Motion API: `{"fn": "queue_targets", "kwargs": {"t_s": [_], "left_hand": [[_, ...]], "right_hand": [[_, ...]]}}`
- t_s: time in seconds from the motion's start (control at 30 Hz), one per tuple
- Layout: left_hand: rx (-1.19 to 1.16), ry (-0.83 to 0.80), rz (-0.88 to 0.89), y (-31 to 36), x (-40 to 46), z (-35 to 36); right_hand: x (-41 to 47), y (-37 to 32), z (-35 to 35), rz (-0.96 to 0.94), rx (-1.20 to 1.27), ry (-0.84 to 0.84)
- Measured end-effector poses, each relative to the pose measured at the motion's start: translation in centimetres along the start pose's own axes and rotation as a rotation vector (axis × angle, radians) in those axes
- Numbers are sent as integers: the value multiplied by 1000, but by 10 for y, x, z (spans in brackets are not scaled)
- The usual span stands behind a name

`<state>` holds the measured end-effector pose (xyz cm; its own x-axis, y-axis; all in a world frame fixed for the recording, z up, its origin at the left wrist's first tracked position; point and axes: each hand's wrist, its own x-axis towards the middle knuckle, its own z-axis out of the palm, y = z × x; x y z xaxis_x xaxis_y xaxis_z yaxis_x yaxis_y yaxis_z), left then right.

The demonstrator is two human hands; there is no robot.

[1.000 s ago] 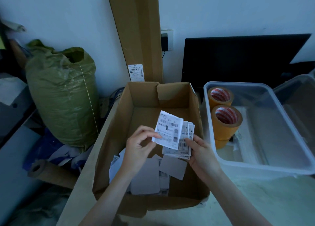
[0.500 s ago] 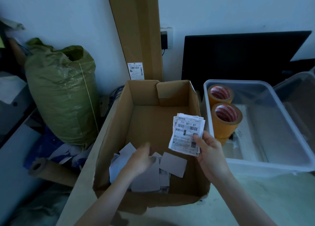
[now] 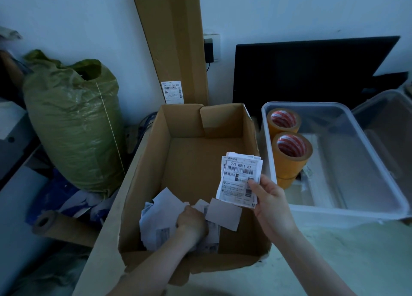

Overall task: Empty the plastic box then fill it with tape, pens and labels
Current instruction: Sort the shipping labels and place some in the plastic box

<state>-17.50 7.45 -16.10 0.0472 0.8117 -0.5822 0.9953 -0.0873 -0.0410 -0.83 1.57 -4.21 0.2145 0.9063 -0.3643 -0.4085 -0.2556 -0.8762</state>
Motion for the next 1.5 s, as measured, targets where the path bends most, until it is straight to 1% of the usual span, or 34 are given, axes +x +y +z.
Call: {"fn": "queue_targets", "kwargs": {"t_s": [0.07, 0.13, 0.27, 0.37, 0.47, 0.57, 0.67, 0.77, 0.83, 0.97, 1.07, 1.13, 1.23, 1.33, 1.43, 1.5], "left_hand": [[11, 37, 66, -3, -3, -5], [0, 38, 101, -8, -6, -12], [-150, 7, 67, -23, -11, -31], [-355, 47, 73, -44, -21, -49], [-588, 163, 74, -62, -37, -67], [-770, 298, 100, -71, -55, -81], [-1056, 361, 131, -72, -71, -90], [-1437, 300, 191, -67, -82, -95], [-1615, 257, 245, -62, -86, -96], [-1747, 216, 293, -54, -84, -92], [-1872, 220, 281, -53, -79, -87], [-1959, 235, 264, -52, -77, -86], [-1975, 287, 234, -50, -75, -85], [-1880, 309, 256, -45, -75, -85], [-1763, 310, 302, -38, -76, -86], [-1634, 332, 331, -34, -78, -86]], "right_hand": [[0, 0, 0, 3, -1, 5], [0, 1, 1, 8, -13, 11], [0, 2, 0, 10, -28, 20], [0, 2, -3, 10, -29, 21], [0, 3, -3, 6, -30, 12], [0, 3, -2, 4, -32, 10], [0, 3, 0, -4, -51, 23], [1, 3, 4, -22, -89, 37], [2, 3, 7, -18, -115, 43], [2, 2, 9, -2, -73, 40], [3, -5, 7, 3, 88, 45], [7, -10, 4, 55, 227, 28], [12, -16, 2, 186, 272, -79], [14, -18, 4, 339, 290, -227], [16, -19, 9, 380, 332, -314], [16, -18, 15, 371, 337, -372]]}}
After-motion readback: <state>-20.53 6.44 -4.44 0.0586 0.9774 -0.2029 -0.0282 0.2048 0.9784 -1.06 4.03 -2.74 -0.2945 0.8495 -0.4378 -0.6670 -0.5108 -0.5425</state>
